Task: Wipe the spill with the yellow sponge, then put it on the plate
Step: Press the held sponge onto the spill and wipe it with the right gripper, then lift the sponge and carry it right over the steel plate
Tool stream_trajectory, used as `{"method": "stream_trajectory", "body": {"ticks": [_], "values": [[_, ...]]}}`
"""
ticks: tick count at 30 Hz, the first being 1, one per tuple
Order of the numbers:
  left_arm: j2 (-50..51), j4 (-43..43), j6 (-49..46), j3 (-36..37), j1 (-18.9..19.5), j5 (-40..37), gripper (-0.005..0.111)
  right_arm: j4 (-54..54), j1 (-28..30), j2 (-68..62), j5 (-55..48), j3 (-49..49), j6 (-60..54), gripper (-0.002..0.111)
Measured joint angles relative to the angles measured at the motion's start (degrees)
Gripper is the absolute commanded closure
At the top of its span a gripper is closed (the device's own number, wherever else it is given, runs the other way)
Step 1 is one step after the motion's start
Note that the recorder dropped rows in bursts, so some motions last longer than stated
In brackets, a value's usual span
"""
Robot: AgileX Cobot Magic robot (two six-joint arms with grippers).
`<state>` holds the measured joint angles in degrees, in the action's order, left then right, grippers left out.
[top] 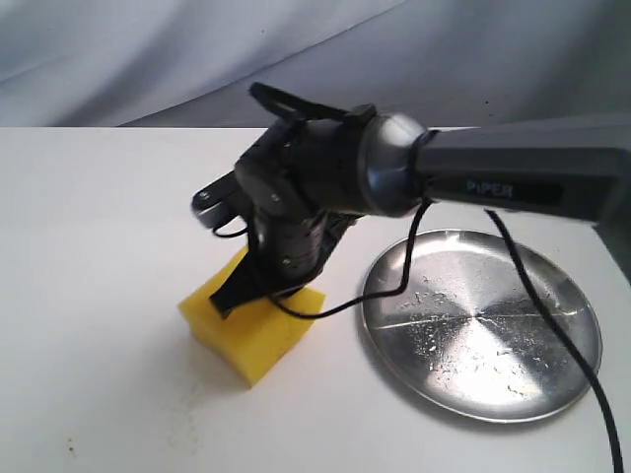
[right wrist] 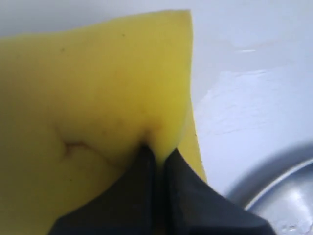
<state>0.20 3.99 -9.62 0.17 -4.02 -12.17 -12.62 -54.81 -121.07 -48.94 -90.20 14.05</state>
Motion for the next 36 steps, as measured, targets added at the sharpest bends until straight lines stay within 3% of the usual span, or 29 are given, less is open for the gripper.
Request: {"method": "stream_trajectory", "body": {"ticks": [8, 15, 23, 36], "values": [[0.0, 0.0, 0.0, 0.0, 0.0, 0.0, 0.107, 0.1, 13.5, -2.8, 7.3, -1.2, 4.1, 0.108], [0.0, 0.0, 0.0, 0.0, 0.0, 0.0, 0.107, 3.7, 19.2, -5.3, 8.2, -9.4, 4.9, 0.108], [0.0, 0.0, 0.0, 0.0, 0.0, 0.0, 0.107, 19.8, 16.3, -9.7, 4.6, -14.3, -7.0, 0.108], [0.0, 0.0, 0.0, 0.0, 0.0, 0.0, 0.107, 22.0, 3.4, -5.7, -4.7, -12.6, -12.1, 0.108]]}}
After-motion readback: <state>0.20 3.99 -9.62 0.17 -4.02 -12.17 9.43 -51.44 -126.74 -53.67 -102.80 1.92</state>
